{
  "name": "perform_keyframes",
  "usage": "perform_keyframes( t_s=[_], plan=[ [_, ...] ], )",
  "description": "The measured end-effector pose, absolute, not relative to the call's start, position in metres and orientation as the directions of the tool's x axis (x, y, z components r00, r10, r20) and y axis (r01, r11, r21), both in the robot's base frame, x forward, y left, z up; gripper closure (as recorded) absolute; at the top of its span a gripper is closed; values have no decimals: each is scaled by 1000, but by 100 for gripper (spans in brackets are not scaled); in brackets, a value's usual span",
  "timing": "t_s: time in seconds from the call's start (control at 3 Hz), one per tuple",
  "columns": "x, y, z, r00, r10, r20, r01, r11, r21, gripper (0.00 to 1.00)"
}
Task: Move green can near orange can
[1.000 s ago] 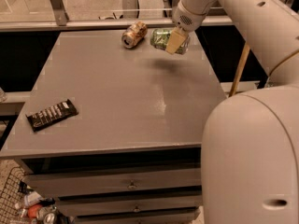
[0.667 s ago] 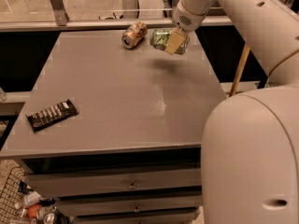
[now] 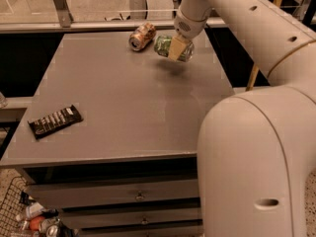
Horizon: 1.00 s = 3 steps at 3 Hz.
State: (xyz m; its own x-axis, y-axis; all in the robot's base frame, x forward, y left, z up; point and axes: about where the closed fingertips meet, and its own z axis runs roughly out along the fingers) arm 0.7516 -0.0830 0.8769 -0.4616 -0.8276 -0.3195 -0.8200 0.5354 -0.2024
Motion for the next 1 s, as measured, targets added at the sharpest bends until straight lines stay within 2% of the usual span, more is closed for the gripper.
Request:
perform_keyframes(
  t_s=[1.0],
  plan=[
    [775,-47,863,-511,-806,-299,-792,577,-202,100]
  ],
)
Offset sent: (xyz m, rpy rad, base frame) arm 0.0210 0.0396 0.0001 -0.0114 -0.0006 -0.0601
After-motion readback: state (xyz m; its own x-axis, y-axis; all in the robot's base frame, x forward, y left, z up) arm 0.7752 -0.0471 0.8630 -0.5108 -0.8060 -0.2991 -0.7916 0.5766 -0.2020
